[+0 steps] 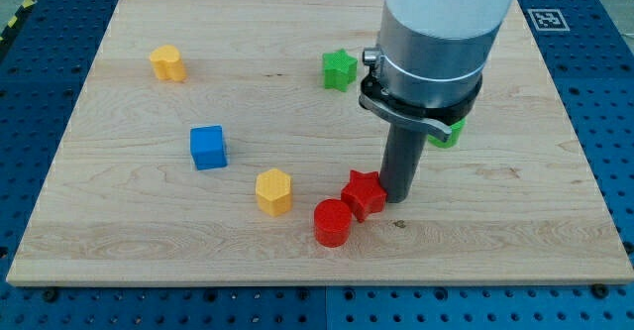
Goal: Move the blue triangle to the top center
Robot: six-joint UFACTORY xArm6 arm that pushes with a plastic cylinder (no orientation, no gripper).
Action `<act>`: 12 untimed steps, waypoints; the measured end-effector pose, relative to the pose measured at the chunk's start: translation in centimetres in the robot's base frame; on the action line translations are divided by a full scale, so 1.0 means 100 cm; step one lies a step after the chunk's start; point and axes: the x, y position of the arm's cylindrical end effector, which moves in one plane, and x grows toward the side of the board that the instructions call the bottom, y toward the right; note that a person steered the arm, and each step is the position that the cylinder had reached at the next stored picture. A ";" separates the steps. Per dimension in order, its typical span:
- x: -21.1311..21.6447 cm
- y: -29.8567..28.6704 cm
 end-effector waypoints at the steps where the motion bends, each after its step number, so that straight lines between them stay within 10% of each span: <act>1: 0.000 -0.010; 4: 0.000 0.076; 12: -0.098 0.029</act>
